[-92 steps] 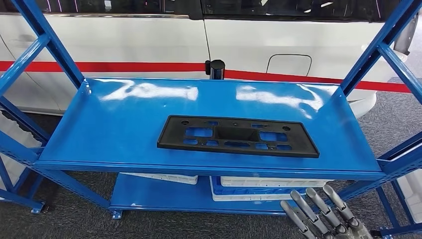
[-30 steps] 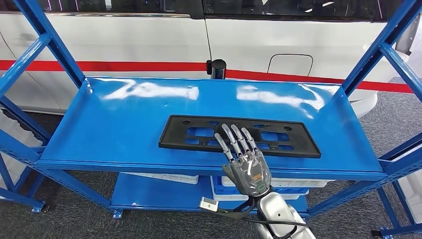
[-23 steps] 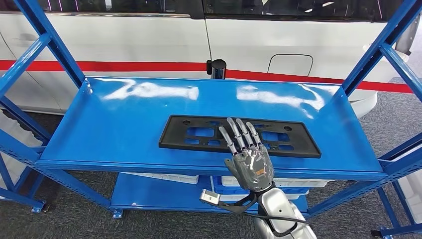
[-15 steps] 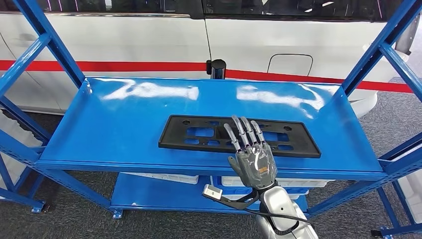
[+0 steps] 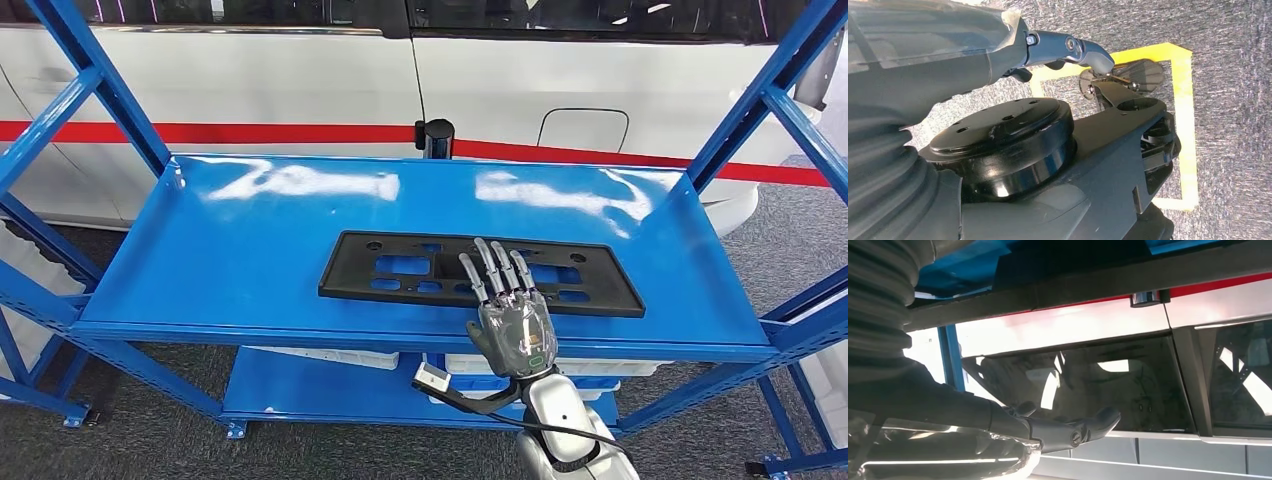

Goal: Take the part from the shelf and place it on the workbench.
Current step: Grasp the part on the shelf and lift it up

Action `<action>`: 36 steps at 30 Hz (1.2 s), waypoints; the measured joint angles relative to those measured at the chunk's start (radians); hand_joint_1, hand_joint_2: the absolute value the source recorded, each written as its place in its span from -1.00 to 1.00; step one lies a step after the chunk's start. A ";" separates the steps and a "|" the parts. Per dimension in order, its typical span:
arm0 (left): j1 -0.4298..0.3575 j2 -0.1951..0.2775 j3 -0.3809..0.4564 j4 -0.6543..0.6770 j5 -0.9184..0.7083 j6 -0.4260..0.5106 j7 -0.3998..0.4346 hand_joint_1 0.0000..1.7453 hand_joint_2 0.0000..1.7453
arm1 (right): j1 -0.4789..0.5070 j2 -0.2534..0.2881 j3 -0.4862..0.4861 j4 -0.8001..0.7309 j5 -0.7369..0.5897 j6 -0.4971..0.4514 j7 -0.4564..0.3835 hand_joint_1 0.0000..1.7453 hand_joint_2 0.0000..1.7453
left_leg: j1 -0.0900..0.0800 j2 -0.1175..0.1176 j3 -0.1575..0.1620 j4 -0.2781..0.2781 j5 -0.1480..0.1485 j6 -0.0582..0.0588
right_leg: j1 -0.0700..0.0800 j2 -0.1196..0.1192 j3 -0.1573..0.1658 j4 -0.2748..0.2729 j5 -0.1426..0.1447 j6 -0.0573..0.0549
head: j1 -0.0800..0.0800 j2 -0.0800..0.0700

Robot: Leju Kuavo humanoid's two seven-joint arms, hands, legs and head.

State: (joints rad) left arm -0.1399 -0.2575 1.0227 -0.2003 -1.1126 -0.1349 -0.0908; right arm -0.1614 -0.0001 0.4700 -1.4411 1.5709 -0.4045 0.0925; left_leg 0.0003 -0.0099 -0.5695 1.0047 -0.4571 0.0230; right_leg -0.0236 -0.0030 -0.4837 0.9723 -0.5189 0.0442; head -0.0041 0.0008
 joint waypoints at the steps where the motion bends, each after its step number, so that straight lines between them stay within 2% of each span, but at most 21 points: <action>1: 0.000 0.000 0.000 0.000 0.000 0.000 0.002 -1.00 1.00 | 0.000 -0.001 0.000 0.002 0.000 0.001 0.002 -1.00 1.00 | 0.000 0.000 0.000 0.000 0.000 0.000 | 0.000 0.000 0.000 0.000 0.000 0.000 | 0.000 0.000; 9: 0.000 0.000 -0.001 0.000 -0.009 -0.004 0.014 -1.00 1.00 | -0.037 -0.001 -0.006 0.040 0.000 0.017 0.018 -1.00 1.00 | 0.000 0.000 0.000 0.000 0.000 0.000 | 0.000 0.000 0.000 0.000 0.000 0.000 | 0.000 0.000; 20: -0.003 0.000 -0.001 0.002 -0.005 -0.004 0.021 -1.00 1.00 | -0.112 0.047 -0.031 0.141 0.000 0.017 0.000 -1.00 1.00 | 0.000 0.001 -0.001 0.000 0.001 0.000 | 0.000 0.000 0.008 0.001 0.000 0.000 | 0.000 0.000; 24: -0.004 0.000 -0.001 0.004 0.003 -0.001 0.026 -1.00 1.00 | -0.155 0.077 -0.040 0.220 -0.012 0.024 -0.013 1.00 1.00 | 0.000 0.001 0.000 0.000 0.001 0.000 | 0.000 0.000 0.008 0.001 0.000 0.000 | 0.000 0.000; 29: -0.007 -0.002 0.000 0.006 0.007 -0.001 0.025 -1.00 1.00 | -0.201 0.107 -0.049 0.328 -0.038 0.039 -0.040 1.00 1.00 | 0.000 0.000 0.000 0.000 0.001 0.000 | 0.000 0.000 0.007 0.001 0.000 0.000 | 0.000 0.000; 36: -0.010 -0.002 0.000 0.006 0.011 -0.001 0.025 -1.00 1.00 | -0.222 0.123 -0.050 0.385 -0.041 0.039 -0.043 1.00 1.00 | 0.000 0.000 0.000 0.000 0.001 0.001 | 0.000 0.000 0.008 0.001 0.000 0.000 | 0.000 0.000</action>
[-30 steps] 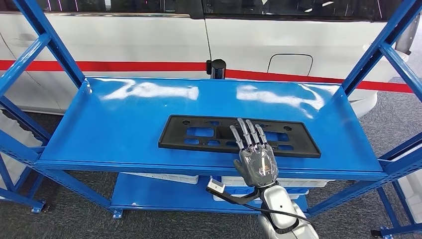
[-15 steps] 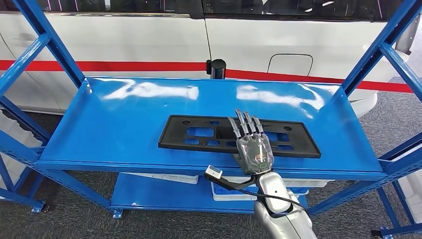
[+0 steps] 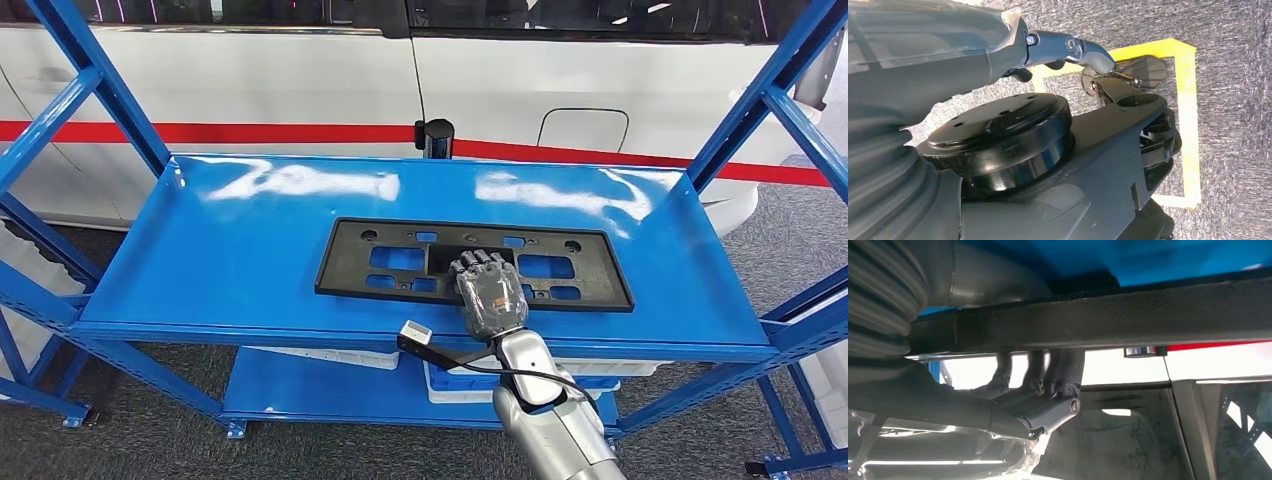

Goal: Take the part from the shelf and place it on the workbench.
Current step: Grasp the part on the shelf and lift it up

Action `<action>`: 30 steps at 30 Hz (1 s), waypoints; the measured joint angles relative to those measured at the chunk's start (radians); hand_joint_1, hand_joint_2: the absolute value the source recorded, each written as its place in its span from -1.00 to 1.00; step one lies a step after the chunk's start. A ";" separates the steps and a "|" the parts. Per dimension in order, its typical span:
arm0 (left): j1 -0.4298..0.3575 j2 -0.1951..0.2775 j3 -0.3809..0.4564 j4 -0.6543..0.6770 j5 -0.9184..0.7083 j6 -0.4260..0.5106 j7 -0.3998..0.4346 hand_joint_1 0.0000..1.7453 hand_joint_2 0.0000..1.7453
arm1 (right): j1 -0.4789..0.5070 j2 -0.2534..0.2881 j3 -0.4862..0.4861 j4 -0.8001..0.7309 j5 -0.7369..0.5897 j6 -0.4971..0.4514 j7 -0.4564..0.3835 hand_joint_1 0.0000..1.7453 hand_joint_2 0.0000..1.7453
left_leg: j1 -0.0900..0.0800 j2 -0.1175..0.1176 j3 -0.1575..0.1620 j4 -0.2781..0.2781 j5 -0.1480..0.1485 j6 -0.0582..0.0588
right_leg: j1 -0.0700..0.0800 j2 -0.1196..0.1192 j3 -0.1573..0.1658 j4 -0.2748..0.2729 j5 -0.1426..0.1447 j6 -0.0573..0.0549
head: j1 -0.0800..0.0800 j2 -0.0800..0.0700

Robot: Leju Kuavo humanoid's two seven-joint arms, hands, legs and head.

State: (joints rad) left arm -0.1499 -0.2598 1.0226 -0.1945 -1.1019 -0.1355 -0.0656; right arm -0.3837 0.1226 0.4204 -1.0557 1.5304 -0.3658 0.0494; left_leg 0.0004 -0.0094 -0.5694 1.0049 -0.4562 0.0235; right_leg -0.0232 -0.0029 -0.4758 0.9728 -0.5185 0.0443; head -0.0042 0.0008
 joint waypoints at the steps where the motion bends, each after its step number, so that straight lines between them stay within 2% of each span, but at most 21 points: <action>1: 0.000 0.000 0.000 0.000 0.000 0.000 0.000 -1.00 1.00 | -0.002 0.001 0.000 0.005 0.000 0.000 -0.001 1.00 1.00 | 0.000 0.000 0.000 0.000 0.000 0.000 | 0.000 0.000 0.000 0.000 0.000 0.000 | 0.000 0.000; 24: -0.004 -0.004 0.001 0.001 0.005 -0.015 -0.013 -1.00 1.00 | -0.033 0.009 0.000 0.044 -0.013 0.013 -0.029 1.00 1.00 | 0.000 0.000 0.001 0.000 0.000 0.000 | 0.000 0.000 -0.005 0.000 0.000 0.000 | 0.000 0.000; 27: -0.005 -0.006 0.002 0.001 0.009 -0.031 -0.020 -1.00 1.00 | -0.023 0.008 0.001 0.031 0.009 -0.034 -0.022 1.00 1.00 | 0.000 0.000 0.001 0.000 0.000 0.000 | 0.000 0.000 -0.007 0.000 0.000 0.000 | 0.000 0.000; 30: -0.005 -0.005 0.006 0.001 0.017 -0.009 -0.018 -1.00 1.00 | 0.006 -0.011 0.014 -0.044 0.034 -0.143 0.037 1.00 1.00 | 0.000 0.000 -0.002 0.000 0.000 0.000 | 0.000 0.000 -0.005 0.000 0.000 0.000 | 0.000 0.000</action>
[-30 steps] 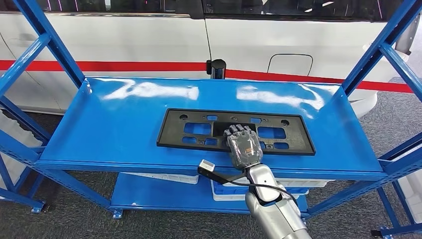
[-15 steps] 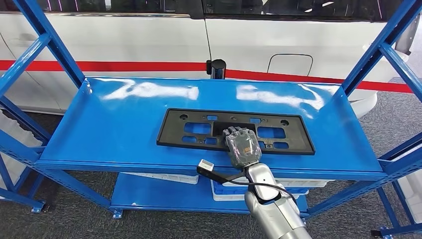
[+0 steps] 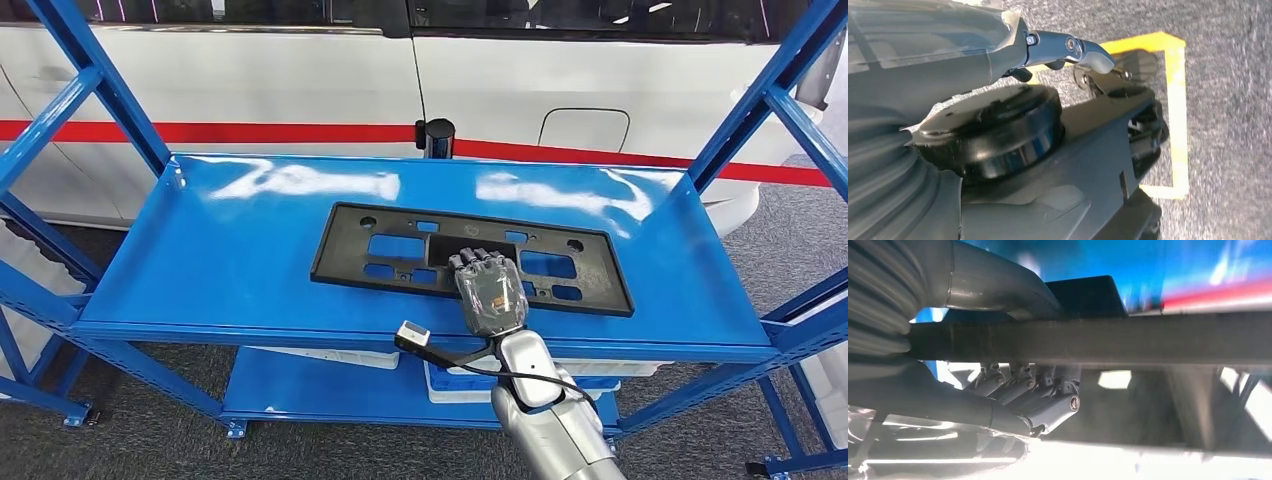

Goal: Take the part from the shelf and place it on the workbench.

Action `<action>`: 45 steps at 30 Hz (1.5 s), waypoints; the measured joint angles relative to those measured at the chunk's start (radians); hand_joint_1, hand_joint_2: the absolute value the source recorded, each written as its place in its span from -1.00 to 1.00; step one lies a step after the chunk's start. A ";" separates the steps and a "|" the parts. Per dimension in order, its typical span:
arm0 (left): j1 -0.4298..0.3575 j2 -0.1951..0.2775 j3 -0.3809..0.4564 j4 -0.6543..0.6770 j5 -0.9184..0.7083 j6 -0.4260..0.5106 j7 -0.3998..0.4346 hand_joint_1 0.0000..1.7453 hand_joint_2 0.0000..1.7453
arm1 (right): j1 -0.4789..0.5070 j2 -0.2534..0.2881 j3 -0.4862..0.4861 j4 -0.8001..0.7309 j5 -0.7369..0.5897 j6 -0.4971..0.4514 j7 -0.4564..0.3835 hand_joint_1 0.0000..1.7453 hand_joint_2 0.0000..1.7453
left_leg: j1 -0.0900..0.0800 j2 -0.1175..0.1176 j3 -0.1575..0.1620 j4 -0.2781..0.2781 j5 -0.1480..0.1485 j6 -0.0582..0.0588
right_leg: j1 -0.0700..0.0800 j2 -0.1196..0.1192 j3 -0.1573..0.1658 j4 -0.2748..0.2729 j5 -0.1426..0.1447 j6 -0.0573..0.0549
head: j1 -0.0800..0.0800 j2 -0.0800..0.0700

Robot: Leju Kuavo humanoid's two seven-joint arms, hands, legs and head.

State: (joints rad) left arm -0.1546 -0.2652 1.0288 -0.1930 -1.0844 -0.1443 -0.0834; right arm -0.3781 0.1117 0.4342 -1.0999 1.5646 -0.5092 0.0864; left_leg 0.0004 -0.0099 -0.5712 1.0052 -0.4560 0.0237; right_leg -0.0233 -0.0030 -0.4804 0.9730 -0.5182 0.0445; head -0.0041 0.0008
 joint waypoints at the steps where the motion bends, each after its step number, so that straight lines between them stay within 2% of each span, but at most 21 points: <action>1: 0.000 0.000 0.002 0.000 0.002 0.012 0.006 -1.00 1.00 | 0.006 -0.016 0.012 -0.042 0.003 -0.034 0.031 1.00 1.00 | 0.000 0.000 -0.001 0.000 0.000 0.000 | 0.000 0.000 0.001 0.000 0.000 0.000 | 0.000 0.000; 4: 0.006 0.004 0.007 0.000 0.010 0.039 -0.005 -1.00 1.00 | 0.014 -0.089 0.042 -0.218 0.006 -0.094 0.064 1.00 1.00 | 0.000 0.000 -0.002 0.000 0.000 0.001 | 0.000 0.000 0.001 0.000 0.000 0.000 | 0.000 0.000; 7: 0.022 0.008 0.020 0.000 0.024 0.053 -0.054 -1.00 1.00 | 0.042 -0.124 0.037 -0.397 0.006 -0.100 -0.036 1.00 1.00 | 0.000 0.002 -0.002 0.000 0.000 0.000 | 0.000 0.002 0.001 0.000 0.000 0.000 | 0.000 0.000; 11: 0.036 0.010 0.039 0.000 0.038 0.071 -0.071 -1.00 1.00 | 0.087 -0.121 0.029 -0.525 0.008 -0.111 -0.140 1.00 1.00 | 0.001 0.001 -0.002 0.000 -0.001 0.000 | 0.000 0.001 -0.002 0.000 0.000 0.000 | 0.000 0.000; 16: 0.036 0.016 0.068 0.000 0.062 0.097 -0.072 -1.00 1.00 | 0.127 -0.096 0.033 -0.574 0.004 -0.125 -0.167 1.00 1.00 | 0.001 0.001 -0.002 0.001 -0.001 0.000 | 0.001 0.001 -0.005 -0.001 0.000 0.000 | 0.000 0.000; 19: 0.037 0.024 0.084 0.000 0.072 0.115 -0.072 -1.00 1.00 | 0.146 -0.089 0.039 -0.600 -0.014 -0.125 -0.176 1.00 1.00 | -0.003 0.001 -0.003 0.004 -0.003 0.003 | -0.006 0.001 -0.003 -0.004 0.001 0.002 | 0.000 0.000; 23: 0.039 0.033 0.101 0.000 0.079 0.133 -0.079 -1.00 1.00 | 0.180 -0.086 0.045 -0.657 -0.043 -0.125 -0.201 1.00 1.00 | -0.005 0.001 -0.001 -0.003 0.001 0.015 | -0.011 0.001 -0.001 -0.002 0.001 0.009 | 0.000 0.000; 25: 0.039 0.036 0.105 0.000 0.080 0.136 -0.083 -1.00 1.00 | 0.196 -0.086 0.046 -0.686 -0.050 -0.125 -0.210 1.00 1.00 | 0.001 0.004 0.004 -0.015 0.009 0.025 | -0.009 0.001 -0.026 0.051 -0.030 0.003 | 0.001 0.000; 27: 0.039 0.039 0.109 0.000 0.083 0.133 -0.089 -1.00 1.00 | 0.214 -0.088 0.047 -0.710 -0.060 -0.125 -0.225 1.00 1.00 | 0.003 0.006 0.004 -0.018 0.011 0.029 | -0.007 0.002 -0.094 0.188 -0.090 -0.009 | 0.004 0.000; 28: 0.039 0.041 0.112 0.000 0.086 0.130 -0.091 -1.00 1.00 | 0.227 -0.088 0.047 -0.722 -0.066 -0.125 -0.237 1.00 1.00 | 0.002 0.006 0.003 -0.018 0.011 0.029 | -0.006 0.002 -0.131 0.258 -0.112 -0.010 | 0.005 0.000; 29: 0.040 0.043 0.116 0.000 0.089 0.127 -0.092 -1.00 1.00 | 0.241 -0.088 0.047 -0.733 -0.071 -0.125 -0.249 1.00 1.00 | 0.002 0.006 0.002 -0.018 0.011 0.029 | -0.006 0.002 -0.157 0.302 -0.120 -0.007 | 0.005 0.000; 30: 0.041 0.045 0.119 0.000 0.091 0.125 -0.093 -1.00 1.00 | 0.254 -0.088 0.047 -0.744 -0.074 -0.125 -0.259 1.00 1.00 | 0.001 0.005 0.002 -0.018 0.011 0.029 | -0.005 0.003 -0.164 0.308 -0.111 -0.001 | 0.005 0.000; 31: 0.042 0.047 0.122 0.000 0.092 0.124 -0.094 -1.00 1.00 | 0.263 -0.088 0.047 -0.754 -0.077 -0.125 -0.266 1.00 1.00 | 0.002 0.004 0.002 -0.017 0.011 0.028 | -0.006 0.002 -0.149 0.269 -0.084 0.008 | 0.005 0.000; 33: 0.043 0.052 0.126 0.000 0.097 0.125 -0.096 -1.00 1.00 | 0.277 -0.086 0.046 -0.776 -0.094 -0.125 -0.288 1.00 1.00 | 0.002 0.003 0.000 -0.011 0.010 0.021 | -0.010 0.002 -0.085 0.130 -0.021 0.021 | 0.006 0.000; 35: 0.043 0.057 0.134 0.000 0.104 0.128 -0.100 -1.00 1.00 | 0.293 -0.080 0.042 -0.798 -0.126 -0.125 -0.335 1.00 1.00 | -0.001 0.001 -0.003 -0.002 0.008 0.008 | -0.006 0.005 -0.048 0.048 0.015 0.013 | 0.007 0.000; 37: 0.043 0.065 0.144 0.000 0.112 0.132 -0.105 -1.00 1.00 | 0.312 -0.065 0.033 -0.811 -0.165 -0.125 -0.400 1.00 1.00 | -0.002 0.000 -0.007 0.004 0.010 -0.003 | -0.001 0.008 -0.052 0.045 0.021 -0.003 | 0.005 0.000; 39: 0.044 0.074 0.153 0.000 0.119 0.133 -0.108 -1.00 1.00 | 0.329 -0.041 0.014 -0.816 -0.201 -0.125 -0.468 1.00 1.00 | 0.003 0.001 -0.016 0.018 -0.003 -0.013 | -0.008 0.008 -0.058 0.044 0.026 -0.018 | 0.002 0.000; 41: 0.045 0.082 0.163 0.000 0.126 0.133 -0.109 -1.00 1.00 | 0.345 -0.013 -0.009 -0.817 -0.231 -0.125 -0.526 1.00 1.00 | 0.008 0.004 -0.046 0.089 -0.061 -0.024 | -0.011 0.005 -0.067 0.043 0.035 -0.039 | -0.001 0.000; 43: 0.045 0.086 0.173 0.000 0.131 0.134 -0.109 -1.00 1.00 | 0.361 0.009 -0.029 -0.817 -0.246 -0.125 -0.560 1.00 1.00 | 0.011 0.005 -0.093 0.216 -0.137 -0.033 | -0.005 0.002 -0.081 0.043 0.044 -0.053 | -0.004 0.000; 44: 0.045 0.088 0.176 0.000 0.133 0.135 -0.109 -1.00 1.00 | 0.368 0.018 -0.037 -0.816 -0.251 -0.125 -0.569 1.00 1.00 | 0.012 0.006 -0.108 0.264 -0.157 -0.036 | -0.003 0.001 -0.088 0.044 0.049 -0.057 | -0.004 0.000; 45: 0.046 0.090 0.179 0.000 0.135 0.136 -0.109 -1.00 1.00 | 0.374 0.025 -0.044 -0.816 -0.257 -0.125 -0.579 1.00 1.00 | 0.013 0.006 -0.105 0.277 -0.156 -0.037 | -0.002 0.000 -0.094 0.044 0.054 -0.058 | -0.004 0.000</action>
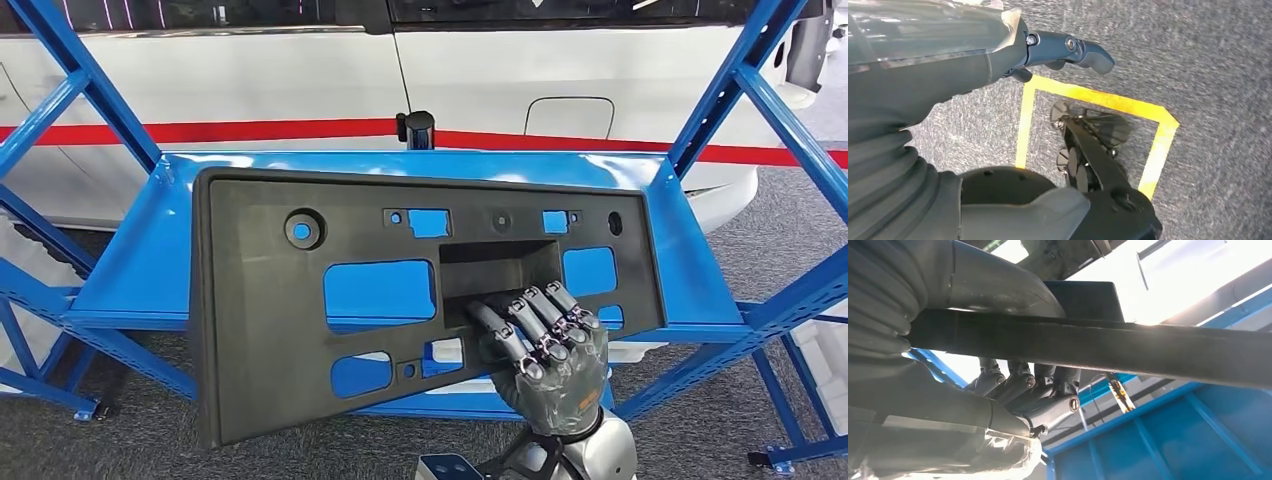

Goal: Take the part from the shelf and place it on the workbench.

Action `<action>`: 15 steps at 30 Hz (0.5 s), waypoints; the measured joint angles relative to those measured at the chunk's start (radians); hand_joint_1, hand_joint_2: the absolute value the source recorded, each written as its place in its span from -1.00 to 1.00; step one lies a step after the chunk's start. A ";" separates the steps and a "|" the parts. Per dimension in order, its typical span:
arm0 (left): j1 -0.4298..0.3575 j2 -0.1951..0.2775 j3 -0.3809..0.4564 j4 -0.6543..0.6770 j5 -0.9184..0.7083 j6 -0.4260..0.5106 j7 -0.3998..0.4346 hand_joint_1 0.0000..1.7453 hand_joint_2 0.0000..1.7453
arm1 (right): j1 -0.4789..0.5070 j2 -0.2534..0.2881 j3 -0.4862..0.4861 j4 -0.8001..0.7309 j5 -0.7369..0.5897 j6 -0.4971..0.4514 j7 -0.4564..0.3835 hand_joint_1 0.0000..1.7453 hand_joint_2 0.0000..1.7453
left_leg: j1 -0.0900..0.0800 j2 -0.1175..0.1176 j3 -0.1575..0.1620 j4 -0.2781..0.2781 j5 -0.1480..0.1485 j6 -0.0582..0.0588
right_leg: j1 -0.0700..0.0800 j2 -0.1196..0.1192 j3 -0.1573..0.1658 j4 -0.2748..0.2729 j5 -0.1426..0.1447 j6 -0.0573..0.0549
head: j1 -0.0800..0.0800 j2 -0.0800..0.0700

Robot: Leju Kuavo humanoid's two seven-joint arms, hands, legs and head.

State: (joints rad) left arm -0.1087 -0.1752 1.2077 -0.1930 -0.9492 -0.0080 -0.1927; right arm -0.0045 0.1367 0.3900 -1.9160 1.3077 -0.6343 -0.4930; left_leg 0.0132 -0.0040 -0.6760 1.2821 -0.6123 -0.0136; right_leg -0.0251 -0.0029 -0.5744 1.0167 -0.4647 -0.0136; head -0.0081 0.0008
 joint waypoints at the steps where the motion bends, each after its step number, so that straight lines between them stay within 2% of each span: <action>1: 0.000 0.002 0.003 0.000 0.004 0.003 -0.001 -1.00 1.00 | 0.005 0.008 -0.007 0.001 -0.008 0.000 -0.011 1.00 1.00 | 0.000 0.000 0.023 -0.026 0.018 0.000 | 0.001 0.000 -0.005 0.000 0.004 0.001 | 0.000 0.000; 3: -0.002 0.006 0.013 0.000 0.015 0.013 -0.004 -1.00 1.00 | 0.011 0.026 -0.018 0.005 -0.029 0.000 -0.036 1.00 1.00 | 0.001 0.001 0.115 -0.166 0.069 0.004 | 0.002 0.000 -0.011 0.000 0.013 0.005 | 0.000 0.000; 4: -0.003 0.008 0.019 0.000 0.021 0.019 -0.006 -1.00 1.00 | 0.012 0.036 -0.021 0.009 -0.038 0.000 -0.042 1.00 1.00 | -0.001 0.000 0.152 -0.227 0.088 0.009 | 0.003 0.000 -0.013 0.000 0.017 0.010 | 0.001 0.000; 5: -0.005 0.008 0.026 0.000 0.028 0.024 -0.008 -1.00 1.00 | 0.011 0.044 -0.022 0.014 -0.044 0.000 -0.045 1.00 1.00 | -0.004 -0.001 0.174 -0.267 0.097 0.013 | 0.004 0.000 -0.014 -0.001 0.022 0.016 | 0.000 0.000; 7: -0.008 0.011 0.039 0.000 0.037 0.031 -0.013 -1.00 1.00 | 0.008 0.058 -0.023 0.025 -0.055 0.000 -0.047 1.00 1.00 | -0.012 -0.002 0.175 -0.281 0.103 0.024 | 0.005 -0.001 -0.016 -0.003 0.031 0.030 | 0.000 0.000; 9: -0.009 0.014 0.049 0.000 0.043 0.034 -0.015 -1.00 1.00 | 0.005 0.065 -0.023 0.036 -0.070 0.000 -0.047 1.00 1.00 | -0.009 0.000 0.167 -0.290 0.116 0.040 | 0.008 -0.001 -0.025 0.002 0.031 0.040 | -0.002 0.000; 10: -0.010 0.015 0.053 0.000 0.046 0.036 -0.015 -1.00 1.00 | 0.004 0.066 -0.023 0.042 -0.077 0.000 -0.049 1.00 1.00 | -0.008 0.001 0.161 -0.294 0.126 0.050 | 0.009 -0.001 -0.036 0.021 0.013 0.039 | 0.000 0.000; 12: -0.011 0.017 0.062 0.000 0.050 0.038 -0.015 -1.00 1.00 | 0.001 0.067 -0.022 0.052 -0.089 0.000 -0.053 1.00 1.00 | -0.008 0.003 0.141 -0.297 0.144 0.062 | 0.009 0.000 -0.077 0.119 -0.058 0.029 | 0.004 0.000; 13: -0.011 0.019 0.066 0.000 0.052 0.038 -0.015 -1.00 1.00 | 0.001 0.066 -0.022 0.057 -0.093 0.000 -0.055 1.00 1.00 | -0.009 0.004 0.129 -0.297 0.153 0.065 | 0.009 0.000 -0.099 0.189 -0.097 0.025 | 0.006 0.000; 14: -0.011 0.020 0.069 0.000 0.053 0.039 -0.015 -1.00 1.00 | 0.001 0.066 -0.022 0.062 -0.097 0.000 -0.058 1.00 1.00 | -0.011 0.004 0.117 -0.296 0.161 0.066 | 0.009 0.000 -0.113 0.247 -0.124 0.026 | 0.007 0.000; 15: -0.010 0.020 0.072 0.000 0.054 0.040 -0.016 -1.00 1.00 | 0.001 0.066 -0.022 0.067 -0.103 0.000 -0.061 1.00 1.00 | -0.013 0.005 0.106 -0.295 0.169 0.066 | 0.009 0.000 -0.113 0.279 -0.135 0.030 | 0.007 0.000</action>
State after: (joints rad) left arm -0.1188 -0.1550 1.2796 -0.1934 -0.8947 0.0319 -0.2091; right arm -0.0038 0.2026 0.3678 -1.8485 1.2047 -0.6343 -0.5537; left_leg 0.0004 0.0010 -0.5704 0.9868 -0.4433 0.0522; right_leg -0.0157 -0.0026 -0.6876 1.2959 -0.5997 0.0164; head -0.0015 0.0008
